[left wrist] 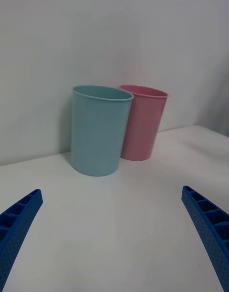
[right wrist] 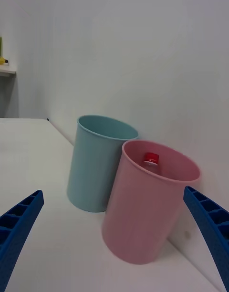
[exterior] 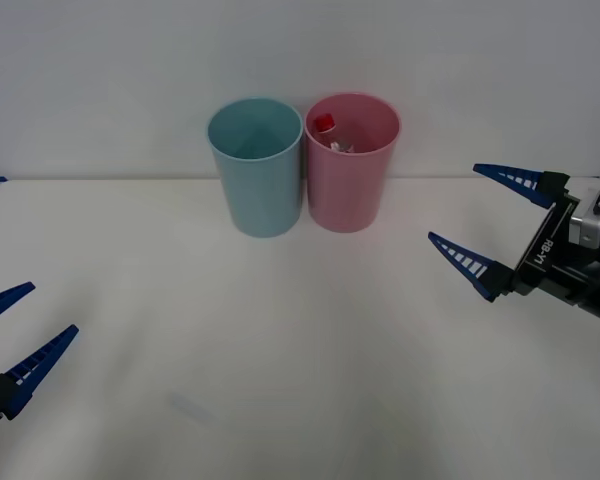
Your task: Grasp the object on the table and drop it into the matching bin: aluminum can to the light blue bin, PET bottle to the pink bin.
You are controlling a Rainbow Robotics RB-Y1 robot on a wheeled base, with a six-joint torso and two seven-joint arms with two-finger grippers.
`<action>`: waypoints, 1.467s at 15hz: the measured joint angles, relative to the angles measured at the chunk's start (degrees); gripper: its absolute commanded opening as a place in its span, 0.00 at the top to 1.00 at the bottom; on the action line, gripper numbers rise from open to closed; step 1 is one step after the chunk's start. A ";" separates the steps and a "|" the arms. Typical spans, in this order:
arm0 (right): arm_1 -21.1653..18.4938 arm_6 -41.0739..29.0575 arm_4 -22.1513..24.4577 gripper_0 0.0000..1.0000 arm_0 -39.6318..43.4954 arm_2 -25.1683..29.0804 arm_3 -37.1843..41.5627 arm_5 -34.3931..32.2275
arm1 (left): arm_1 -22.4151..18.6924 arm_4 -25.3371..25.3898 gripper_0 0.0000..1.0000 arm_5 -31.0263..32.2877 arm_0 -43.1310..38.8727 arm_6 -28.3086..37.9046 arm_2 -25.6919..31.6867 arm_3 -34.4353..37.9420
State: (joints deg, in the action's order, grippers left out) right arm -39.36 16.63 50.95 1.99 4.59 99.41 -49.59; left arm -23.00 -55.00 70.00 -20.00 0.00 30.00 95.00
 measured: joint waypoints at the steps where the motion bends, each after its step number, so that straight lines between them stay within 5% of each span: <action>1: -0.01 -0.11 0.17 0.00 2.71 1.53 0.82 -0.69 | 0.00 0.00 0.00 0.00 0.00 0.00 0.00 0.00; 7: 0.74 -4.51 1.96 0.00 13.21 9.66 3.60 -8.19 | 0.00 0.00 0.00 0.00 0.00 0.00 0.00 0.00; 11: 4.93 -11.34 6.83 0.00 15.40 16.48 3.61 -16.83 | 0.00 0.00 0.00 0.00 0.00 0.00 0.00 0.00; 22: 7.65 -11.36 7.55 0.00 23.57 20.20 4.24 -18.62 | 0.00 0.00 0.00 0.00 0.00 0.00 0.00 0.00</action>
State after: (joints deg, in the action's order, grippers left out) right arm -31.70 5.27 58.50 25.56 24.79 103.65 -68.21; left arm -23.00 -55.00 70.00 -20.00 0.00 30.00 95.00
